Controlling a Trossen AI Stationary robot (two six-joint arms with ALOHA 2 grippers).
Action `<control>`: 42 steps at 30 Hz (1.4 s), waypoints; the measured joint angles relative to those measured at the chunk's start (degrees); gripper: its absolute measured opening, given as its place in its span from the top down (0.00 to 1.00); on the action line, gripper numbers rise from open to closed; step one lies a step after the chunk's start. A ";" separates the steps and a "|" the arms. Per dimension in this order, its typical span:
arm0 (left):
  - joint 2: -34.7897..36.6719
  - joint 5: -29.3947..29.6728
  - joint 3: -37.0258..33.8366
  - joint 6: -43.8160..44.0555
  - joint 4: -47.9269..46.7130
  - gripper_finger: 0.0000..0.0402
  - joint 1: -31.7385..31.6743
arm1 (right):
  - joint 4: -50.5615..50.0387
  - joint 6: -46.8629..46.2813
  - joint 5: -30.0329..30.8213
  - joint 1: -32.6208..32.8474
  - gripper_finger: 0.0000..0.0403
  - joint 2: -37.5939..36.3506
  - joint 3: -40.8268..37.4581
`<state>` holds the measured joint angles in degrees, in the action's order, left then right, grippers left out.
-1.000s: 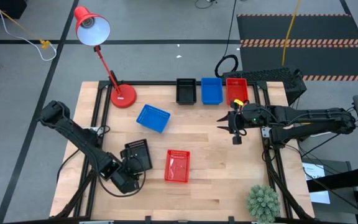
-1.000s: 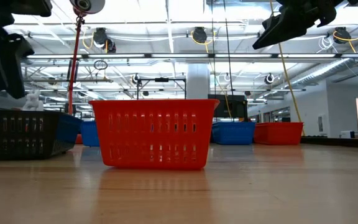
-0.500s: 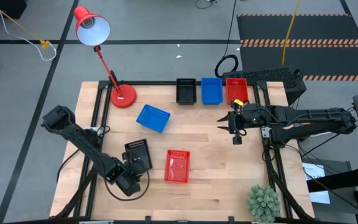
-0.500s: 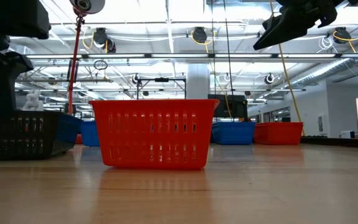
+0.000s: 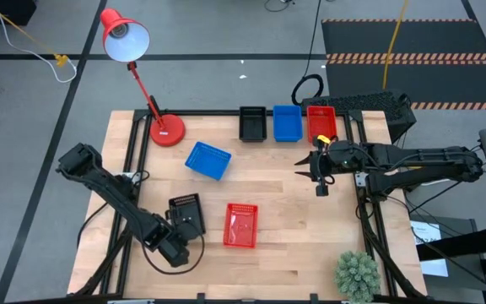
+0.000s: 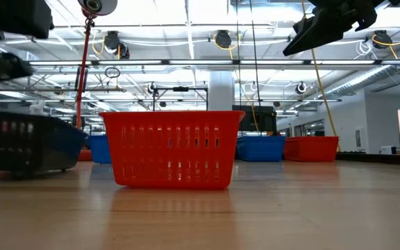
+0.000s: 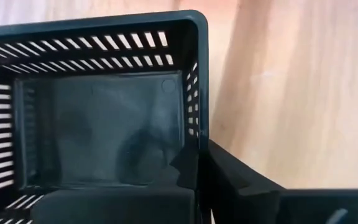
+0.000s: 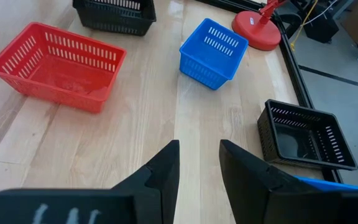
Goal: Stack baskets by color
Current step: Stack the bottom black basket on top of the top black basket
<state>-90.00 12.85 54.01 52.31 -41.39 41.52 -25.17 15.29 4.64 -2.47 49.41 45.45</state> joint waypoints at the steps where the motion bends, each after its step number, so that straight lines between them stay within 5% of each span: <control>1: 0.00 -0.98 1.29 -0.50 -1.54 0.96 0.00 | 0.00 -0.02 0.00 0.01 0.73 0.00 0.00; 7: 0.00 -3.17 14.29 -7.44 -17.12 0.98 -0.01 | -0.08 0.22 -0.19 0.00 0.73 0.02 0.00; 13: 0.02 6.29 27.91 -19.43 -29.16 0.98 -2.21 | -0.50 0.42 -0.20 -0.01 0.73 0.02 0.00; 19: 0.04 14.20 32.41 -37.61 -29.51 0.98 -8.79 | -1.36 0.35 -0.20 -0.01 0.73 0.02 0.00; 31: 0.04 11.54 32.54 -72.84 -11.94 0.99 -32.59 | -3.02 0.34 -0.11 -0.01 0.73 0.00 0.00; 42: -3.26 1.80 31.64 -88.87 10.53 0.99 -50.88 | -3.33 1.46 0.02 -0.05 0.73 0.02 0.00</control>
<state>-93.26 14.65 85.65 -36.56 -30.86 -9.36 -28.50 16.75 4.67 -2.52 49.43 45.45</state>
